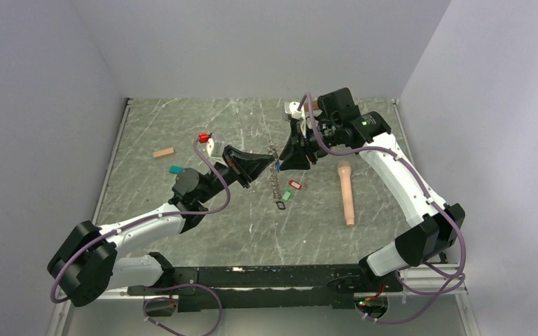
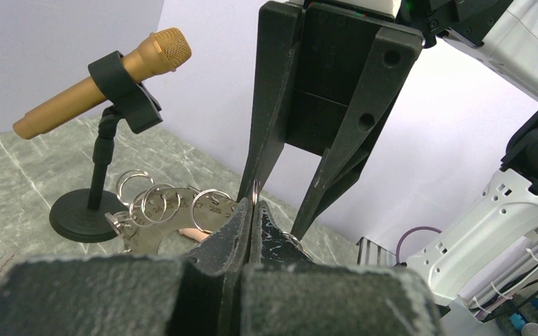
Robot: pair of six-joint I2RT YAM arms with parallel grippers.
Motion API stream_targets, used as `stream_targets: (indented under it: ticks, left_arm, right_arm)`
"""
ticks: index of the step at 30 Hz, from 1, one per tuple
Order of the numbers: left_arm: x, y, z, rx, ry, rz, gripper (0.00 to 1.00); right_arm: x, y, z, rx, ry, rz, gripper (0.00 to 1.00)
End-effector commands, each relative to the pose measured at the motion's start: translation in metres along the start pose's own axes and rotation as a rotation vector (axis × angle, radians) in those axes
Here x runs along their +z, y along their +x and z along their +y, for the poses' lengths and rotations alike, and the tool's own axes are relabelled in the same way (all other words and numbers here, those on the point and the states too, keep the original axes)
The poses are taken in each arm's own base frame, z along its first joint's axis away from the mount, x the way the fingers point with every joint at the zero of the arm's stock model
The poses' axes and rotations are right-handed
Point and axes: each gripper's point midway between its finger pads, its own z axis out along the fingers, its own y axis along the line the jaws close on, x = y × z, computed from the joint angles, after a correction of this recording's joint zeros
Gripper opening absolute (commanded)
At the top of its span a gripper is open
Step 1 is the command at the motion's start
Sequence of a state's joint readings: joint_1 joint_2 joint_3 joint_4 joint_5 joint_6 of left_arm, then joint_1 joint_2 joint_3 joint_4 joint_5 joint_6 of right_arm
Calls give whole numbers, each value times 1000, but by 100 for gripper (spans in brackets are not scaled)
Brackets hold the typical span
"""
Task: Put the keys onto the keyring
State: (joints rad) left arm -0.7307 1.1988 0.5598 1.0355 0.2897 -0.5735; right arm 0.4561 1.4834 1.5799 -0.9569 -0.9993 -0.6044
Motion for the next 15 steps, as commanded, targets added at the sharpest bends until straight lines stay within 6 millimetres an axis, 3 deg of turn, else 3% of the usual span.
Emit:
stream_targets:
  ticks: [1,15]
  left_arm:
    - [6,-27,-17,5,68,-96,0]
    - [6,-27,-15,-3,58,-96,0]
  right_arm:
    - [-7,-16,-5,-47,43,-47,42]
    - [-1,-17,-9,-22,37,-69,41]
